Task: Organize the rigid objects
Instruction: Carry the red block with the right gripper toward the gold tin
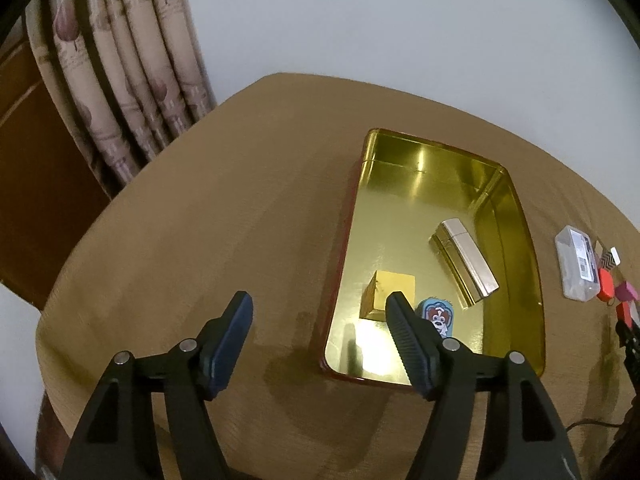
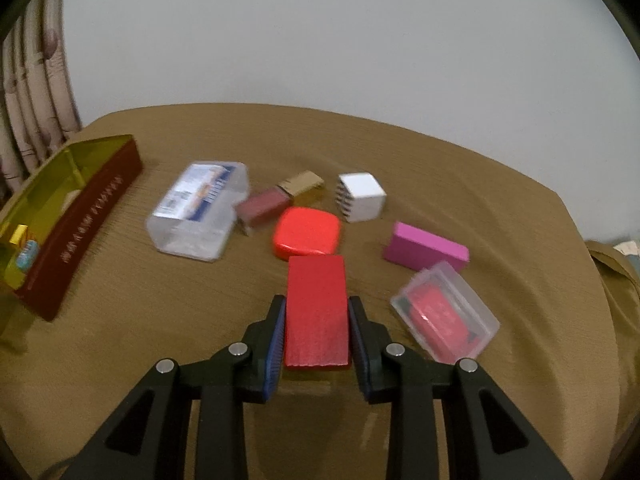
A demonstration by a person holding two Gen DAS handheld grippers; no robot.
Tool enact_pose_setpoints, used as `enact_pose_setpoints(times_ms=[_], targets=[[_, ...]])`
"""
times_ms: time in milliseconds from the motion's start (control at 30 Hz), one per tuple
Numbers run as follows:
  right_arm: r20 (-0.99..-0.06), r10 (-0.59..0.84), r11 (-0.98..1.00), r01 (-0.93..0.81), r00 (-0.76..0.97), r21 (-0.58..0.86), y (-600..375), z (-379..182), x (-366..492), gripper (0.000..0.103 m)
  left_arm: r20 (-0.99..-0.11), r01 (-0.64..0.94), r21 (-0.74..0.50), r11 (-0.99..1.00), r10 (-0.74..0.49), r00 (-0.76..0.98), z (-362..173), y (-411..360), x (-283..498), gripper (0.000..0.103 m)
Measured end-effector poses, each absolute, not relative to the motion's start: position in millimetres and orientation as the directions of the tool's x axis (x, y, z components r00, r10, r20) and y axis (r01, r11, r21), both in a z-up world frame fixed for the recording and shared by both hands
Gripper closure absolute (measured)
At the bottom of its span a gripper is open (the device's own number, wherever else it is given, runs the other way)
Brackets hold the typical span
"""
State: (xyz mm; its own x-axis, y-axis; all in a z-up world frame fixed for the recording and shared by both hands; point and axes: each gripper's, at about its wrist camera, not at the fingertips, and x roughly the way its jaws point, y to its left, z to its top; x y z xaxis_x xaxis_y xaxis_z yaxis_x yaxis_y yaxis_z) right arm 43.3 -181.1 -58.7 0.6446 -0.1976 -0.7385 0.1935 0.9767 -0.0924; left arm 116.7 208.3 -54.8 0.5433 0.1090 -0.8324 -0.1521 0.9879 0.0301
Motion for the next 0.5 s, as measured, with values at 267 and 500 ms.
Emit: enact_pose_setpoints(times_ms=[267,500], targets=[[-0.729,-0.112,0.993,0.1,0.676,-0.059,-136.0,-42.4,56.5,0.073,-0.844,-0.229,-0.017,0.973,0.108,0.525,-56.7,229.4,119.5,0.037],[-0.712,-0.035,0.999,0.009,0.701,-0.04,-88.8,-25.6,73.1,0.073,-0.847,-0.279,-0.02,0.96,0.132,0.515,-56.7,238.9,121.2,0.034]])
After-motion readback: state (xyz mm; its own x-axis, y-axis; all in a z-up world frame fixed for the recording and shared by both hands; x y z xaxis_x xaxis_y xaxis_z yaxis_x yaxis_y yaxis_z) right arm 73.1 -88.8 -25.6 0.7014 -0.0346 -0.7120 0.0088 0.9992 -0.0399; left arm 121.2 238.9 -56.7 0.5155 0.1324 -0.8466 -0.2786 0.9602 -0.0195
